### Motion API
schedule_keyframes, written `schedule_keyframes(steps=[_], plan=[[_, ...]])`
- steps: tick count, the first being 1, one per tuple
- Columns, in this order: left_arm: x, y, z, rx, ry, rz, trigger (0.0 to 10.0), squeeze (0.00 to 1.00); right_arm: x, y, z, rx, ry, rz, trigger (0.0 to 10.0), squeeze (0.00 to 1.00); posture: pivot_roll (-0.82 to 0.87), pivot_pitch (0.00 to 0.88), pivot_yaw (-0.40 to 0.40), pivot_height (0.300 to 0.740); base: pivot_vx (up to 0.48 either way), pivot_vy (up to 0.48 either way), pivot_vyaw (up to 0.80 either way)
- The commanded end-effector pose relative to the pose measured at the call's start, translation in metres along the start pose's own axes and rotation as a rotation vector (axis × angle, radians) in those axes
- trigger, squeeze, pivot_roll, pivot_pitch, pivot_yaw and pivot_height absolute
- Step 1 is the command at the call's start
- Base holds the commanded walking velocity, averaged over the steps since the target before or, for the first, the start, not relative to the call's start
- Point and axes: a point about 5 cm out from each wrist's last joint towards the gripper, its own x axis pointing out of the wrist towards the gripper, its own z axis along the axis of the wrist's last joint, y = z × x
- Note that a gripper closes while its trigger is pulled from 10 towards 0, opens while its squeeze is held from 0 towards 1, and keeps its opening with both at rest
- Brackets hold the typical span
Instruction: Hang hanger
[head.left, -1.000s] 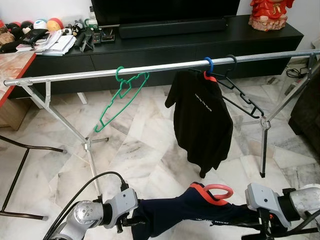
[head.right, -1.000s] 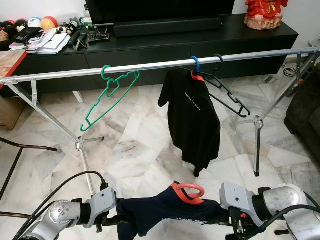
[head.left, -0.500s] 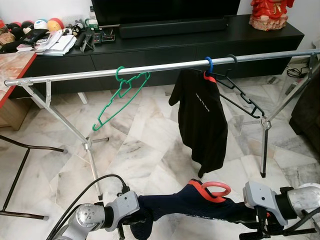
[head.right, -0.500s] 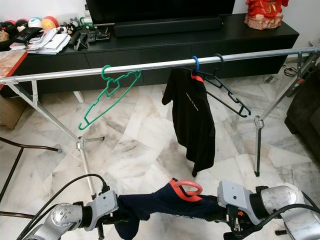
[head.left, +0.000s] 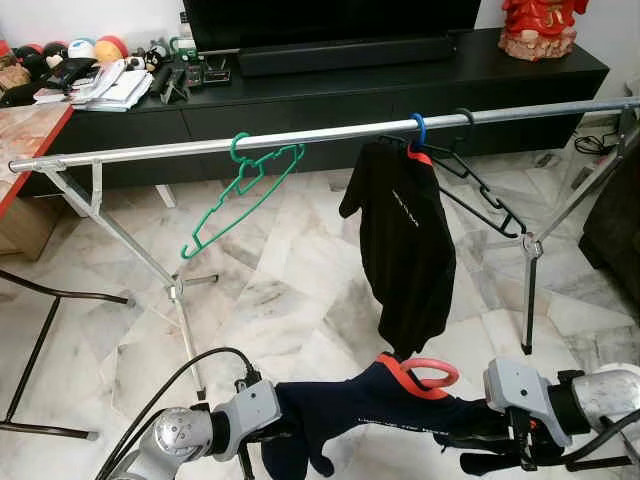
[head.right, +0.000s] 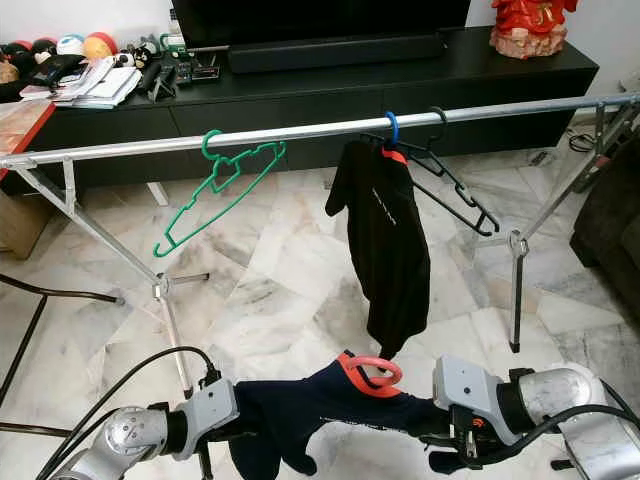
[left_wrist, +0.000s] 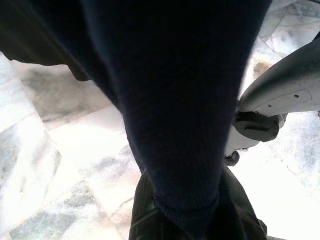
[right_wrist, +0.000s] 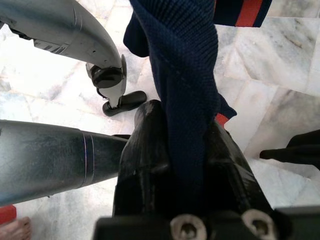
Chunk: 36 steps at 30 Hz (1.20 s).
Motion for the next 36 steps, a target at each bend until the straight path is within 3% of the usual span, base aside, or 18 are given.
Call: schedule_keyframes(steps=[1,9,12,17,22,27,30,32,36], plan=[[-0.003,-0.003,-0.008,-0.003,0.036,-0.015,0.0,0.00,0.001,-0.001,0.006,-0.011,-0.034,0.002,10.0,0.00,-0.07,0.201,0.053,0.740,0.000,0.000,0.00],[-0.006,0.004,-0.009,-0.015,0.041,0.047,0.0,0.00,0.000,-0.005,0.001,-0.004,-0.013,-0.040,10.0,0.00,-0.07,0.199,0.053,0.740,0.000,0.000,0.00],[-0.008,0.012,-0.007,-0.034,0.024,0.103,0.0,0.00,0.000,-0.008,-0.003,0.016,-0.005,-0.083,10.0,0.00,-0.07,0.198,0.053,0.740,0.000,0.000,0.00],[-0.016,0.026,-0.009,-0.061,0.034,0.221,0.0,0.00,-0.005,-0.017,-0.023,0.042,0.100,-0.240,10.0,0.00,-0.07,0.199,0.051,0.740,0.000,0.000,0.00],[-0.027,0.038,-0.017,-0.110,0.077,0.348,0.0,0.00,-0.010,-0.014,-0.038,0.117,0.114,-0.315,10.0,0.00,-0.07,0.201,0.050,0.740,0.000,0.000,0.00],[-0.034,0.044,-0.025,-0.167,0.108,0.457,0.0,0.00,-0.007,-0.013,-0.042,0.172,0.062,-0.388,10.0,0.00,-0.08,0.203,0.051,0.740,0.000,0.000,0.00],[-0.036,0.041,-0.034,-0.170,0.176,0.471,0.0,0.00,-0.008,-0.021,-0.042,0.194,0.040,-0.510,10.0,0.00,-0.08,0.202,0.048,0.740,0.000,0.000,0.00],[-0.039,0.040,-0.043,-0.160,0.251,0.495,0.0,0.00,-0.012,-0.031,-0.036,0.243,-0.035,-0.623,10.0,0.00,-0.08,0.201,0.047,0.740,0.000,0.000,0.00],[-0.044,0.039,-0.056,-0.231,0.368,0.549,0.0,0.00,-0.018,-0.047,-0.023,0.335,-0.195,-0.784,10.0,0.00,-0.07,0.201,0.047,0.740,0.000,0.000,0.00]])
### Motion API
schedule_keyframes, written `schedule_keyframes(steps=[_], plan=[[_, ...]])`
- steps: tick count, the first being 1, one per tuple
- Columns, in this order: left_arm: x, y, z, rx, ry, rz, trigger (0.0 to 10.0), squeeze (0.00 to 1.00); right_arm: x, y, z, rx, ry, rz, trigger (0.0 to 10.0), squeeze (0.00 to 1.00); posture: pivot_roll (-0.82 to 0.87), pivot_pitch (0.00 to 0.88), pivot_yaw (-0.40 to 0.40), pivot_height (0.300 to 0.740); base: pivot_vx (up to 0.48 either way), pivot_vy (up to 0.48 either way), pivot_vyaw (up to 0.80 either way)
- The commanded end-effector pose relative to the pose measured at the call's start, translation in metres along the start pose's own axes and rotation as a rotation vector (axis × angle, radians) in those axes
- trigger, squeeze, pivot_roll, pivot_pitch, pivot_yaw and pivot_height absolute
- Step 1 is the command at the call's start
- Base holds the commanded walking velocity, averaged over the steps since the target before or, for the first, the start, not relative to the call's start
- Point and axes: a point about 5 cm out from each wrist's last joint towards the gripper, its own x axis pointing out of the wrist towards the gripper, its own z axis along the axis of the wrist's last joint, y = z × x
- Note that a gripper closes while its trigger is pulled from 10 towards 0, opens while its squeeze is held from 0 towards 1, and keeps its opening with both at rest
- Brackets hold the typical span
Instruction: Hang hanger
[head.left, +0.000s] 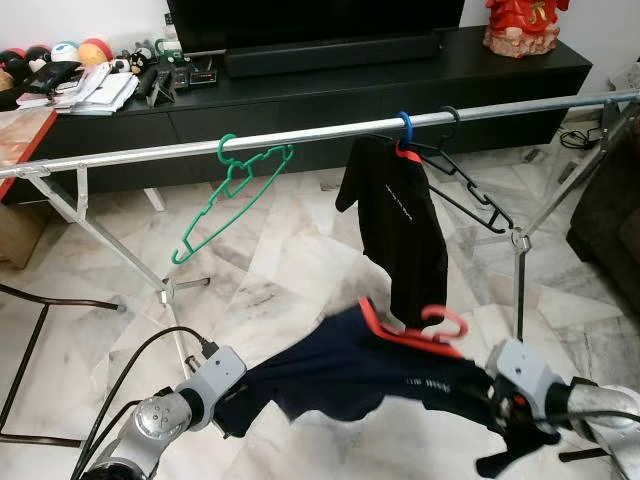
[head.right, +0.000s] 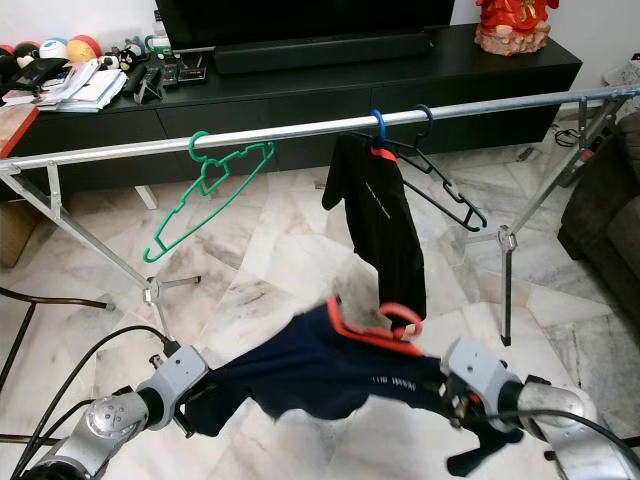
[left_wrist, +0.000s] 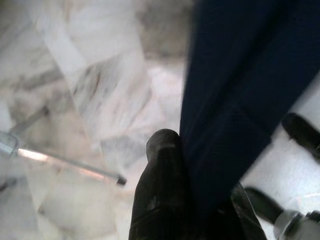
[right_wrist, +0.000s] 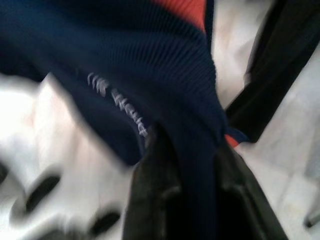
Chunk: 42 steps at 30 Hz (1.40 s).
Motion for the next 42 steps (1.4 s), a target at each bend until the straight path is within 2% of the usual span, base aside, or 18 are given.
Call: schedule_keyframes(steps=[1,4,7,9,10,11,12,15,16,17,20,21,24,25,27,31,34,42], plan=[[-0.012,0.002,-0.039,-0.052,0.209,0.017,0.0,0.00,-0.015,-0.027,0.010,0.114,-0.093,-0.186,10.0,0.00,-0.07,0.201,0.047,0.740,0.000,0.000,0.00],[-0.014,-0.018,-0.050,-0.035,0.280,-0.148,0.0,0.00,-0.013,-0.029,0.021,0.198,-0.184,-0.215,10.0,0.00,-0.08,0.201,0.047,0.740,0.000,0.000,0.00],[-0.015,-0.037,-0.050,0.038,0.267,-0.313,0.0,0.00,-0.009,-0.026,0.028,0.223,-0.222,-0.194,10.0,0.00,-0.08,0.201,0.046,0.740,0.000,0.000,0.00],[-0.014,-0.043,-0.046,0.046,0.226,-0.360,0.0,0.00,-0.006,-0.023,0.028,0.209,-0.213,-0.172,10.0,0.00,-0.08,0.201,0.042,0.740,0.000,0.000,0.00],[-0.011,-0.045,-0.037,0.045,0.172,-0.374,3.4,0.00,-0.002,-0.017,0.026,0.186,-0.178,-0.131,10.0,0.00,-0.07,0.200,0.042,0.740,0.000,0.000,0.00],[-0.011,-0.045,-0.037,0.045,0.172,-0.374,3.4,0.00,-0.002,-0.017,0.026,0.186,-0.178,-0.131,10.0,0.00,-0.07,0.200,0.042,0.740,0.000,0.000,0.00],[-0.008,-0.042,-0.028,0.064,0.125,-0.352,10.0,0.00,0.002,-0.011,0.021,0.139,-0.125,-0.087,10.0,0.00,-0.07,0.201,0.040,0.740,0.000,0.000,0.00],[-0.007,-0.037,-0.021,0.087,0.084,-0.332,10.0,0.00,0.004,-0.008,0.016,0.094,-0.071,-0.051,10.0,0.00,-0.07,0.200,0.039,0.740,0.000,0.000,0.00],[-0.007,-0.031,-0.010,0.061,0.021,-0.328,10.0,1.00,0.008,-0.002,0.009,0.017,0.014,0.015,10.0,0.00,-0.08,0.200,0.036,0.740,0.000,0.000,0.00],[-0.007,-0.031,-0.010,0.061,0.021,-0.328,10.0,1.00,0.008,-0.002,0.009,0.017,0.014,0.015,10.0,0.00,-0.08,0.200,0.036,0.740,0.000,0.000,0.00],[-0.013,-0.023,0.010,0.029,-0.073,-0.457,10.0,1.00,0.011,0.004,-0.005,-0.090,0.162,0.122,10.0,0.00,-0.06,0.200,0.032,0.740,0.000,0.000,0.00],[-0.019,-0.024,0.011,0.061,-0.056,-0.559,10.0,1.00,0.014,0.002,-0.010,-0.129,0.211,0.127,10.0,0.00,-0.06,0.200,0.032,0.740,0.000,0.000,0.00],[-0.025,-0.026,0.010,0.145,-0.024,-0.643,10.0,1.00,0.016,-0.002,-0.013,-0.171,0.257,0.115,10.0,0.00,-0.06,0.198,0.031,0.740,0.000,0.000,0.00],[-0.027,-0.028,0.018,0.150,-0.069,-0.684,10.0,1.00,0.019,-0.001,-0.012,-0.164,0.249,0.126,10.0,0.00,-0.06,0.198,0.032,0.740,0.000,0.000,0.00],[-0.027,-0.028,0.026,0.131,-0.106,-0.685,10.0,1.00,0.021,0.001,-0.010,-0.161,0.237,0.146,10.0,0.00,-0.06,0.199,0.034,0.740,0.000,0.000,0.00],[-0.024,-0.030,0.068,0.071,-0.290,-0.688,10.0,1.00,0.025,0.016,-0.009,-0.186,0.239,0.281,10.0,0.00,-0.05,0.200,0.033,0.740,0.000,0.000,0.00],[-0.022,-0.038,0.092,0.070,-0.365,-0.744,10.0,1.00,0.028,0.026,-0.010,-0.209,0.241,0.370,10.0,0.00,-0.05,0.200,0.034,0.740,0.000,0.000,0.00],[-0.021,-0.058,0.116,0.118,-0.400,-0.844,10.0,1.00,0.026,0.040,-0.015,-0.262,0.277,0.520,10.0,0.00,-0.07,0.207,0.040,0.740,0.000,0.000,0.00]])
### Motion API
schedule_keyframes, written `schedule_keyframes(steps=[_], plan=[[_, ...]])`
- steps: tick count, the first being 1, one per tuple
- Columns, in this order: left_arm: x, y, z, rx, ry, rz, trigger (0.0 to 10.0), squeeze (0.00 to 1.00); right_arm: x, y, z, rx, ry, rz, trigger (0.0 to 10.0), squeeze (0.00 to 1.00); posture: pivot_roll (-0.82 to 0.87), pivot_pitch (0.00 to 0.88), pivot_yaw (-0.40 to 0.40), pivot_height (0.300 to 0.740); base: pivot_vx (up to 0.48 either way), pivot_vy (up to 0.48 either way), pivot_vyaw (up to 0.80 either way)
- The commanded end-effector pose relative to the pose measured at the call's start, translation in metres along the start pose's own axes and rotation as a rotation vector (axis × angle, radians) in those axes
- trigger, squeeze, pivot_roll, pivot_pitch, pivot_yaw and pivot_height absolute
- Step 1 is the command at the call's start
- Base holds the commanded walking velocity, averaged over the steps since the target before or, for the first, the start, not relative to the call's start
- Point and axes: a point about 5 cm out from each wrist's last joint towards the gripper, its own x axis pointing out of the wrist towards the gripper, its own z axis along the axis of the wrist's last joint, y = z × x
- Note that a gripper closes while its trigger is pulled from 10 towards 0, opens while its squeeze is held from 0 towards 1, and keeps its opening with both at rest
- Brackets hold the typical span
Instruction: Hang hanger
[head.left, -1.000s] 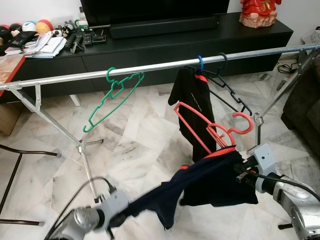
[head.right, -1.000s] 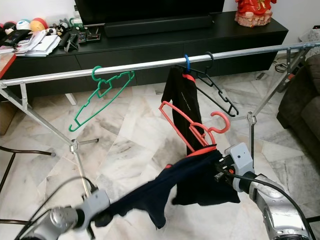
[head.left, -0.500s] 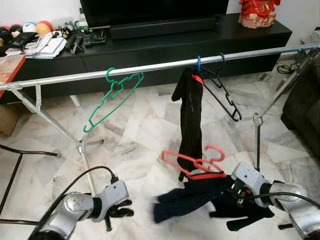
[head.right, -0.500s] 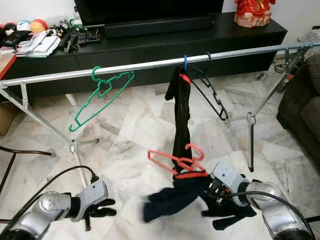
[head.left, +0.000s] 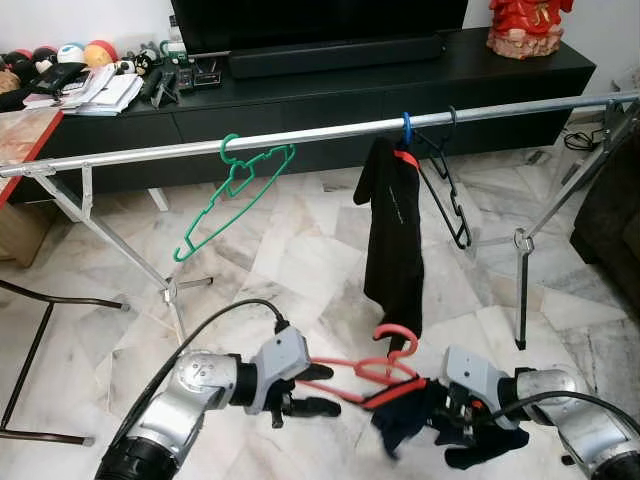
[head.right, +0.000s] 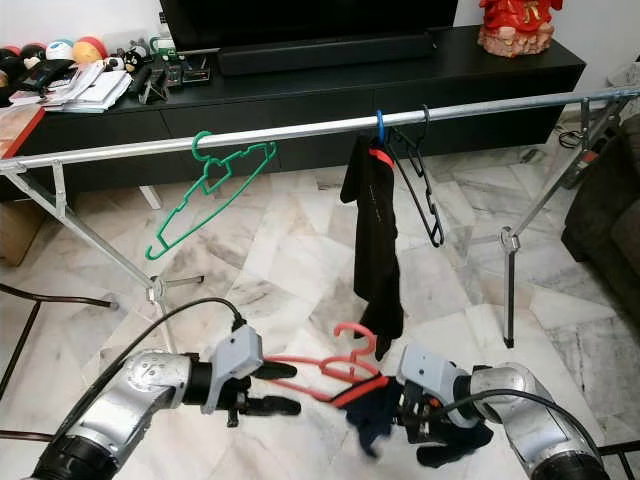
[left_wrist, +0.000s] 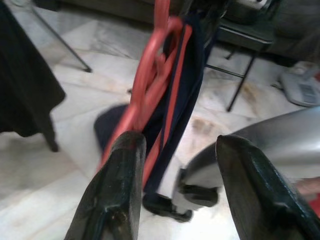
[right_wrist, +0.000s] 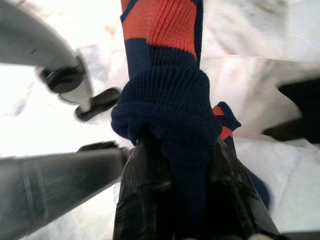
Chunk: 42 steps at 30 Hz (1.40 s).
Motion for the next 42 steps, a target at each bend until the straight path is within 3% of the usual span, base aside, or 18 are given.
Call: schedule_keyframes(steps=[1,7,12,13,14,24,29,30,31,32,42], plan=[[0.002,-0.003,0.004,0.008,0.002,-0.031,10.0,1.00,0.000,0.004,0.002,-0.037,-0.002,0.026,10.0,0.00,-0.07,0.207,0.040,0.740,0.000,0.000,0.00],[0.008,-0.001,0.018,0.019,-0.046,-0.030,10.0,1.00,0.004,0.010,0.003,-0.036,-0.014,0.057,10.0,0.00,-0.07,0.209,0.042,0.740,0.000,0.000,0.00],[0.008,0.002,0.012,0.062,0.020,0.014,10.0,1.00,0.006,0.012,0.006,-0.044,-0.031,0.068,10.0,0.00,-0.07,0.209,0.042,0.740,0.000,0.000,0.00],[0.008,0.002,0.009,0.075,0.043,0.026,10.0,0.22,0.006,0.012,0.008,-0.045,-0.036,0.070,10.0,0.00,-0.07,0.209,0.042,0.740,0.000,0.000,0.00],[0.008,0.003,0.003,0.085,0.080,0.042,10.0,0.00,0.007,0.013,0.011,-0.052,-0.052,0.077,10.0,0.00,-0.07,0.209,0.042,0.740,0.000,0.000,0.00],[0.017,0.006,-0.002,0.028,0.084,0.104,10.0,0.00,0.004,0.019,0.024,-0.071,-0.122,0.137,10.0,0.00,-0.07,0.204,0.036,0.740,0.000,0.000,0.00],[0.022,0.003,-0.002,0.012,0.071,0.076,10.0,0.00,0.005,0.020,0.024,-0.078,-0.114,0.136,10.0,0.00,-0.07,0.201,0.037,0.740,0.000,0.000,0.00],[0.023,0.001,-0.002,0.008,0.072,0.063,7.5,0.00,0.006,0.020,0.024,-0.080,-0.114,0.136,10.0,0.00,-0.07,0.201,0.037,0.740,0.000,0.000,0.00],[0.023,0.001,-0.002,0.008,0.072,0.063,7.5,0.00,0.006,0.020,0.024,-0.080,-0.114,0.136,10.0,0.00,-0.07,0.201,0.037,0.740,0.000,0.000,0.00],[0.023,0.001,-0.002,0.007,0.071,0.055,0.0,0.00,0.007,0.021,0.024,-0.079,-0.115,0.136,10.0,0.00,-0.07,0.200,0.038,0.740,0.000,0.000,0.00],[0.025,-0.009,-0.004,-0.015,0.077,-0.025,0.0,0.00,0.008,0.019,0.030,-0.087,-0.138,0.123,10.0,0.00,-0.07,0.202,0.042,0.740,0.000,0.000,0.00]])
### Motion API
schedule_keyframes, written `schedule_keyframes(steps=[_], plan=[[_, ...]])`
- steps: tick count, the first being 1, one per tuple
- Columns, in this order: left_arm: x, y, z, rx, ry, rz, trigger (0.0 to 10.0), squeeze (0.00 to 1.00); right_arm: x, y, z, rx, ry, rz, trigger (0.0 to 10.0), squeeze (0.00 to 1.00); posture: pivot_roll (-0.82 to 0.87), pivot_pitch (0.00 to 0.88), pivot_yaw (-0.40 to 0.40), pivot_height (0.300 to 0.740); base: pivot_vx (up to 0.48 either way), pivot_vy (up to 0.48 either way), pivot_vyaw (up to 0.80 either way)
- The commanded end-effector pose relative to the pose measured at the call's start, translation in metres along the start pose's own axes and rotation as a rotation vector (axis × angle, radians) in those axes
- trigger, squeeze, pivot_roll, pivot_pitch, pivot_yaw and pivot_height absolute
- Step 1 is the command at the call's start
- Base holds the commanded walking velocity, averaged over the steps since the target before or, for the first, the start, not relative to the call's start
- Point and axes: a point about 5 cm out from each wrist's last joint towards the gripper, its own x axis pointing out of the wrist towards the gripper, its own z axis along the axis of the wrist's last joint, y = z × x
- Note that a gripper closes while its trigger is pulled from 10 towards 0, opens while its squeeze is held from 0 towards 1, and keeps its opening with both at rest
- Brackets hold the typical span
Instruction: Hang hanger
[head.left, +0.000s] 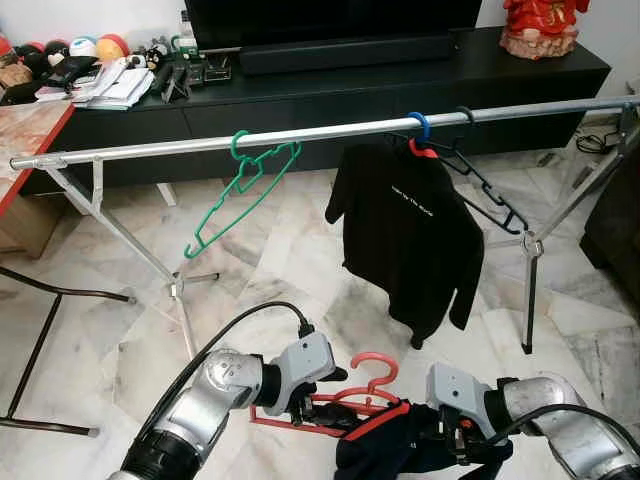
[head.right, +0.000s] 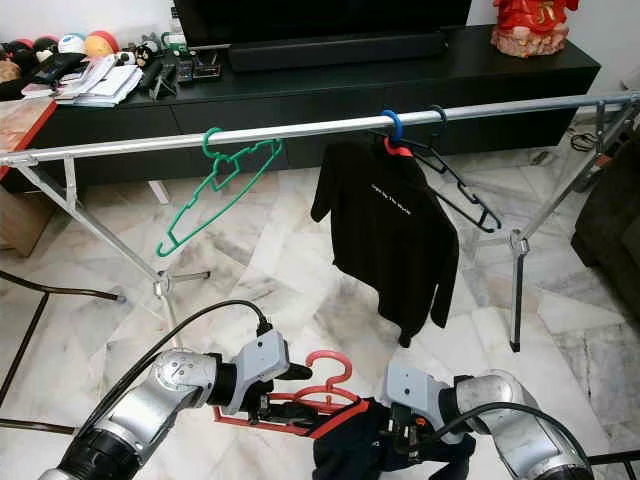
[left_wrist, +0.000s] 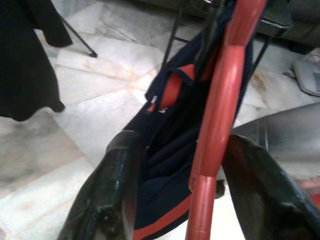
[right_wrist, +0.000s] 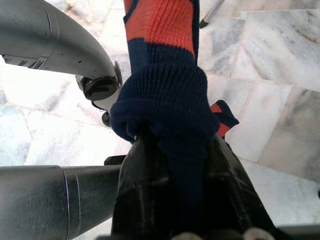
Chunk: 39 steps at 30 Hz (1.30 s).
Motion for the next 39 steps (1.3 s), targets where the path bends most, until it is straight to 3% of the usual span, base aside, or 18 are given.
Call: schedule_keyframes(steps=[1,27,30,36,37,38,39], plan=[[0.005,-0.009,-0.004,-0.019,0.012,-0.057,0.0,0.00,0.003,0.001,0.015,-0.045,-0.069,0.007,10.0,0.00,-0.07,0.203,0.043,0.740,0.000,0.000,0.00],[0.005,-0.018,-0.005,-0.032,0.026,-0.119,0.0,0.00,0.008,0.005,0.035,-0.086,-0.177,0.125,10.0,0.00,-0.07,0.194,0.041,0.740,0.000,0.000,0.00],[0.005,-0.018,-0.005,-0.043,0.015,-0.111,0.0,0.00,0.008,0.005,0.036,-0.080,-0.185,0.129,10.0,0.09,-0.07,0.182,0.037,0.740,0.000,0.000,0.00],[0.004,-0.020,-0.007,-0.044,0.018,-0.113,0.0,0.00,0.008,0.006,0.039,-0.077,-0.216,0.149,10.0,0.09,-0.06,0.169,0.036,0.740,0.000,0.000,0.00],[0.004,-0.020,-0.007,-0.045,0.020,-0.113,0.0,0.00,0.009,0.006,0.040,-0.061,-0.236,0.158,10.0,0.21,-0.06,0.165,0.036,0.740,0.000,0.000,0.00],[0.004,-0.020,-0.008,-0.045,0.021,-0.113,0.0,0.00,0.008,0.007,0.042,-0.055,-0.255,0.167,10.0,1.00,-0.06,0.159,0.035,0.740,0.000,0.000,0.00],[0.003,-0.021,-0.008,-0.044,0.022,-0.114,0.0,0.00,0.008,0.007,0.043,-0.051,-0.269,0.176,10.0,1.00,-0.06,0.159,0.035,0.740,0.000,0.000,0.00]])
